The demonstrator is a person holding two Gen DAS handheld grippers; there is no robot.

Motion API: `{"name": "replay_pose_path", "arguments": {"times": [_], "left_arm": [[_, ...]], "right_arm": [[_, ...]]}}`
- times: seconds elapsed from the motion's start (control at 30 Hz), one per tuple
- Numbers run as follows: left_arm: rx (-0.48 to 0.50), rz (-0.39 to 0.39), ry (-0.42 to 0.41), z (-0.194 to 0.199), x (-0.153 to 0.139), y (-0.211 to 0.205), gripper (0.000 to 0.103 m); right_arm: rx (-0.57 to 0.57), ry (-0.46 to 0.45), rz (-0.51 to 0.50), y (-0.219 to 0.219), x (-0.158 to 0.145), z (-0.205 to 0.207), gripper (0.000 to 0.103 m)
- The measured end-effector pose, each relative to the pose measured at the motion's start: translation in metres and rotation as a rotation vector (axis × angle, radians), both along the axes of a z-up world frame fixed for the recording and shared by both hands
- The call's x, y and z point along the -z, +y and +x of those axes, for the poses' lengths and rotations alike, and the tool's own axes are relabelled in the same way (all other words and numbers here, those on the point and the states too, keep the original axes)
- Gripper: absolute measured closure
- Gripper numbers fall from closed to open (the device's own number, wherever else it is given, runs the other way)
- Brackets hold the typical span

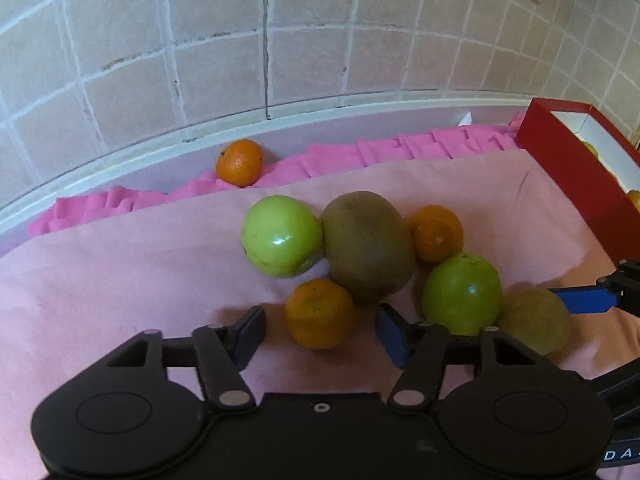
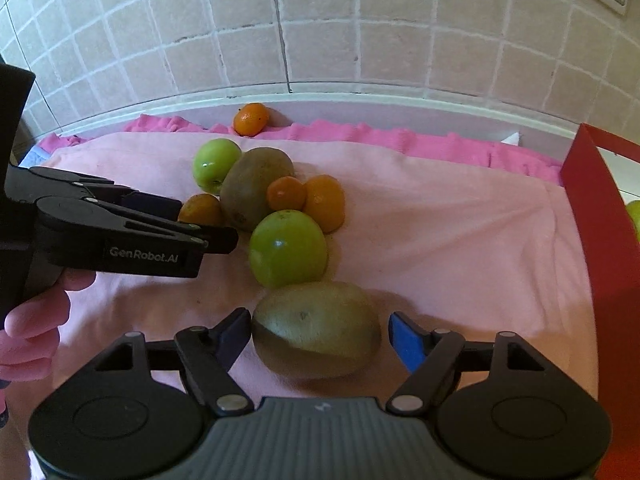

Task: Organize fruits
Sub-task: 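Grasp an orange with the left tool while the right tool grasps a kiwi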

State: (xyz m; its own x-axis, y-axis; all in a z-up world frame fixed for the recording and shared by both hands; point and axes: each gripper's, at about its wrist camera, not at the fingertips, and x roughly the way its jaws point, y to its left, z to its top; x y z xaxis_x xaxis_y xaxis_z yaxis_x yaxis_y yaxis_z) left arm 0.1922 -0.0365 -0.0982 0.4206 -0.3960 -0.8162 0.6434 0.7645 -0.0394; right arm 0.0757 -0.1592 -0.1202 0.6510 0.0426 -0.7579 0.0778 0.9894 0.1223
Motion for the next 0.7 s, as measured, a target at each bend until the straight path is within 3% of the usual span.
{"name": "replay_pose_path", "arguments": {"times": [0.1, 0.2, 0.47, 0.7], "left_arm": [[-0.009, 0.004, -0.013, 0.0, 0.002, -0.001, 0.042], [-0.009, 0.008, -0.02, -0.001, 0.001, -0.001, 0.058], [-0.023, -0.006, -0.048, -0.012, -0.007, 0.004, 0.059], [-0.019, -0.074, -0.111, -0.029, -0.046, 0.009, 0.059]], "right_arm": [[-0.007, 0.005, 0.011, 0.002, 0.001, 0.004, 0.03], [-0.004, 0.005, -0.001, 0.002, 0.002, 0.005, 0.034], [0.008, -0.008, 0.036, -0.001, 0.0, -0.003, 0.035], [0.056, -0.06, 0.065, -0.011, -0.024, -0.028, 0.035]]}}
